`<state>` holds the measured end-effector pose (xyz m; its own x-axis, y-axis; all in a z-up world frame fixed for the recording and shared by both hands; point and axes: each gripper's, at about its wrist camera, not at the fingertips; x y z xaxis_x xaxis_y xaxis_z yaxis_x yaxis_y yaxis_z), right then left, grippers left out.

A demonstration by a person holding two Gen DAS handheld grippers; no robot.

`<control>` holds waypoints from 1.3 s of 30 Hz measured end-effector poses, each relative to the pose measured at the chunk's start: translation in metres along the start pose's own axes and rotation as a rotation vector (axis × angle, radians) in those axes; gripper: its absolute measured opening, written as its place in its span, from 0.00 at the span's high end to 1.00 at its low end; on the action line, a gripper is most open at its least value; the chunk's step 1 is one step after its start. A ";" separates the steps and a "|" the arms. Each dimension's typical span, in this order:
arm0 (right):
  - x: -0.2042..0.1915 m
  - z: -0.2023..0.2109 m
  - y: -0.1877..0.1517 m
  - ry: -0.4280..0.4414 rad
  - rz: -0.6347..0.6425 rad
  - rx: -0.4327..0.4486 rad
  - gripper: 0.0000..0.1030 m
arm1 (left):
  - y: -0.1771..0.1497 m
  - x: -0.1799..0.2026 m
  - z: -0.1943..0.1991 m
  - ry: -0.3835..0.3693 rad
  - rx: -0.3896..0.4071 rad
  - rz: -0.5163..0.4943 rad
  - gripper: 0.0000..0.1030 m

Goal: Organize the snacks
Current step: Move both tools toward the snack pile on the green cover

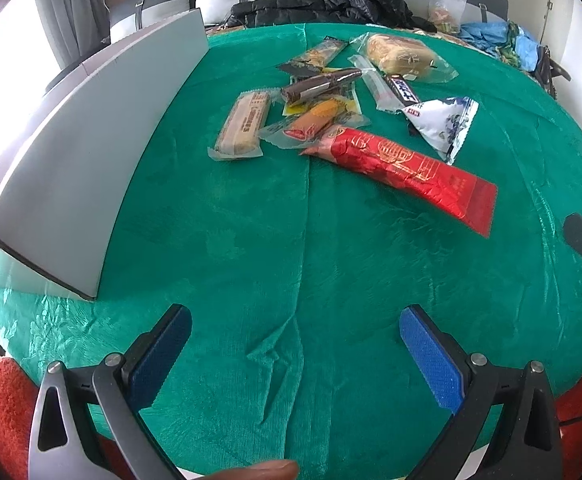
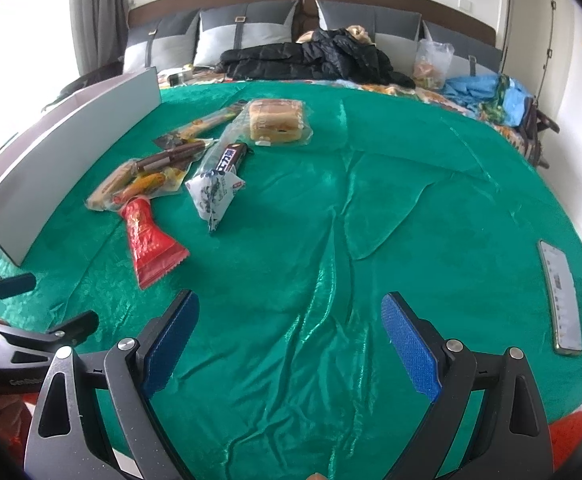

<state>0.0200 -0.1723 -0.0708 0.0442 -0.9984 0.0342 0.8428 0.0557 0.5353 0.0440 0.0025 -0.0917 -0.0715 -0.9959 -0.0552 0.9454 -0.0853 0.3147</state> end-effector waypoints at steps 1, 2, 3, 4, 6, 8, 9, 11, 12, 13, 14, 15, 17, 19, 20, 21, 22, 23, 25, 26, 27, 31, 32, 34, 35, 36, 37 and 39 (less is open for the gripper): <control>0.001 0.000 0.000 0.005 -0.003 -0.001 0.08 | 0.000 0.000 -0.001 0.003 -0.004 -0.001 0.00; 0.002 0.001 0.000 0.016 -0.009 -0.003 0.08 | 0.000 0.001 -0.002 0.004 -0.007 -0.002 0.00; 0.003 0.002 0.001 0.024 -0.012 -0.004 0.08 | 0.000 0.001 -0.003 0.007 -0.012 -0.003 0.00; 0.003 0.002 0.001 0.033 -0.016 -0.005 0.08 | 0.001 0.001 -0.005 0.007 -0.016 -0.002 0.00; 0.005 0.003 0.002 0.050 -0.022 -0.006 0.08 | 0.002 0.000 -0.005 0.000 -0.017 0.005 0.00; 0.005 0.004 0.003 0.054 -0.017 0.000 0.08 | 0.003 0.000 -0.006 -0.004 -0.021 0.010 0.00; 0.004 0.004 0.003 0.055 -0.013 0.003 0.08 | 0.004 0.000 -0.006 -0.007 -0.022 0.013 0.00; 0.003 0.005 0.004 0.065 -0.007 0.008 0.08 | 0.005 -0.001 -0.007 -0.015 -0.027 0.022 0.00; 0.004 0.005 0.004 0.074 -0.007 0.009 0.08 | 0.005 -0.003 -0.008 -0.022 -0.031 0.029 0.00; 0.004 0.005 0.004 0.083 -0.006 0.009 0.08 | 0.005 -0.003 -0.008 -0.025 -0.033 0.032 0.00; 0.004 0.005 0.005 0.096 -0.007 0.011 0.08 | 0.005 -0.003 -0.008 -0.029 -0.036 0.036 0.00; 0.004 0.005 0.005 0.099 -0.007 0.012 0.08 | 0.006 -0.004 -0.009 -0.032 -0.038 0.040 0.00; 0.003 0.006 0.005 0.096 -0.003 0.019 0.08 | 0.006 -0.005 -0.009 -0.035 -0.042 0.044 0.00; 0.001 0.007 0.006 0.094 0.009 0.024 0.08 | 0.005 -0.005 -0.009 -0.035 -0.044 0.045 0.00; 0.001 0.008 0.006 0.098 0.011 0.026 0.08 | 0.004 -0.005 -0.008 -0.036 -0.046 0.046 0.00; 0.001 0.008 0.006 0.104 0.010 0.026 0.08 | 0.005 -0.005 -0.009 -0.040 -0.049 0.048 0.00; 0.002 0.007 0.007 0.109 0.006 0.023 0.08 | 0.004 -0.006 -0.009 -0.045 -0.053 0.050 0.00; 0.003 0.007 0.007 0.109 0.003 0.020 0.08 | 0.004 -0.007 -0.009 -0.049 -0.055 0.052 0.00; 0.005 0.003 0.008 0.109 -0.007 0.011 0.08 | 0.004 -0.007 -0.008 -0.049 -0.057 0.048 0.00; 0.007 0.003 0.008 0.114 -0.013 0.010 0.08 | 0.003 -0.007 -0.008 -0.050 -0.057 0.048 0.00; 0.009 0.002 0.009 0.126 -0.026 0.009 0.08 | 0.003 -0.007 -0.008 -0.050 -0.056 0.046 0.00; 0.016 0.002 0.011 0.142 -0.051 0.018 0.08 | 0.002 -0.007 -0.008 -0.051 -0.048 0.041 0.00; 0.017 0.003 0.012 0.146 -0.055 0.022 0.08 | 0.002 -0.008 -0.008 -0.052 -0.047 0.040 0.00; 0.018 0.003 0.012 0.151 -0.058 0.028 0.08 | 0.002 -0.007 -0.008 -0.054 -0.048 0.036 0.00; 0.017 0.004 0.012 0.153 -0.058 0.032 0.08 | 0.002 -0.008 -0.008 -0.054 -0.049 0.036 0.00; 0.017 0.004 0.012 0.155 -0.057 0.034 0.08 | 0.002 -0.007 -0.007 -0.053 -0.049 0.038 0.00; 0.017 0.005 0.013 0.156 -0.055 0.038 0.08 | 0.001 -0.008 -0.007 -0.053 -0.049 0.040 0.00; 0.016 0.005 0.013 0.161 -0.051 0.045 0.08 | 0.000 -0.007 -0.007 -0.051 -0.045 0.043 0.00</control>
<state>0.0291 -0.1878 -0.0584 0.0905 -0.9877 -0.1277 0.8216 0.0016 0.5701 0.0470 0.0098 -0.0975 -0.0452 -0.9990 0.0059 0.9612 -0.0419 0.2726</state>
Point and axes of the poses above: each gripper's, at about its wrist camera, not at the fingertips, and z roughly against the way its jaws point, x to its right, y to its top, and after that the axes turned 11 degrees about -x, right-handed
